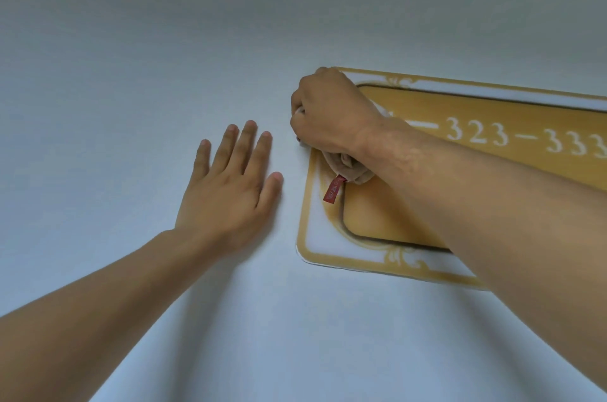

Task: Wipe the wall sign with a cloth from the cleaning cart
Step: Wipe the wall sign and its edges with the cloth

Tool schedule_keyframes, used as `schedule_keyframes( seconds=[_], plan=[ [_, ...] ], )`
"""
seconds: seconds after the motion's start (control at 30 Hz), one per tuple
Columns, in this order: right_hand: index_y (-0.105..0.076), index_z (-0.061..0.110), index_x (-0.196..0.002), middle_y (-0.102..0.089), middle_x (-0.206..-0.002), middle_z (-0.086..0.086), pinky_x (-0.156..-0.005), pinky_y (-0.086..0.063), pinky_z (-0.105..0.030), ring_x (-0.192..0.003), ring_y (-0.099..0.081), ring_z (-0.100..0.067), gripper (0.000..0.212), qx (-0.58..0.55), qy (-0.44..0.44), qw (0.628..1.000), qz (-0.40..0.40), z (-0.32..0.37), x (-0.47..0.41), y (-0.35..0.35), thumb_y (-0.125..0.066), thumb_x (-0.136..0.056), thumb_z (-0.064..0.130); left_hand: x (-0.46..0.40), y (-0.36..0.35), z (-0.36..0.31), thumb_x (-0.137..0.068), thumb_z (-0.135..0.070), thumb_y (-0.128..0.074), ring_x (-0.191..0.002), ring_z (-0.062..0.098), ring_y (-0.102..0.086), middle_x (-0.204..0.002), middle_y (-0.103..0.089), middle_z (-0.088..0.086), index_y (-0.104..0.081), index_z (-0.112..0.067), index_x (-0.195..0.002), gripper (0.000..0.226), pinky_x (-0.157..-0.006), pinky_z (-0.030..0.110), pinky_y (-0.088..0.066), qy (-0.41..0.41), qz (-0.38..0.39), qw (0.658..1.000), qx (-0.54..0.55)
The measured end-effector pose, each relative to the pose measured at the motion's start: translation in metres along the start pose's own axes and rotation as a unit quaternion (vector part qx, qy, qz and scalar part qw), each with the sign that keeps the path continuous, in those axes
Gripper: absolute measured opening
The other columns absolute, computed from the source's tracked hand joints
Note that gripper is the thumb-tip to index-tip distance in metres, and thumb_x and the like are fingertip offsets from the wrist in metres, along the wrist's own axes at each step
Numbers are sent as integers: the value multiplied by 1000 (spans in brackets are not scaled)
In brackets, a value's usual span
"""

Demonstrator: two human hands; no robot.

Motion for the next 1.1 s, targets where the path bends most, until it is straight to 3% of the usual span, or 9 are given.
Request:
schedule_keyframes(
  seconds=[0.23,0.43,0.9,1.1],
  plan=[
    [-75,10,-94,-68,-89,-6,-85,-46,-36,-98,-55,-25,31,-14,31,999,1,18,33,-7,-47,-82,13,29,0,-2,-101,-46,-5,-150,9,20,-165,17,-7,11,-21,-157,63,-123,44,8,27,28,999,11],
    [-73,15,-98,-66,-101,-1,-92,-42,-37,-104,-52,-25,30,0,84,996,21,40,65,-20,-45,-90,21,52,-1,-7,-103,-44,-9,-151,10,18,-165,15,-6,9,-20,-157,62,-123,45,5,59,52,997,15],
    [-73,21,-103,-62,-102,6,-101,-33,-33,-110,-48,-19,27,-32,111,992,56,75,127,-36,-49,-91,26,123,-10,-23,-101,-50,-5,-148,17,28,-162,29,1,23,-25,-153,64,-123,50,5,38,126,991,-22],
    [-71,18,-99,-60,-100,4,-98,-33,-34,-108,-48,-22,24,-36,130,989,55,86,151,-35,-49,-91,24,139,-13,-29,-100,-54,-7,-147,19,31,-161,31,6,24,-23,-153,69,-122,50,6,45,144,988,-29]
  ],
)
Point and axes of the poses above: each hand's wrist, its own x-axis away from the middle knuckle, its own y-axis out of the back of the hand, z = x × y, the point moved 10 cm from there along -x, towards the middle knuckle
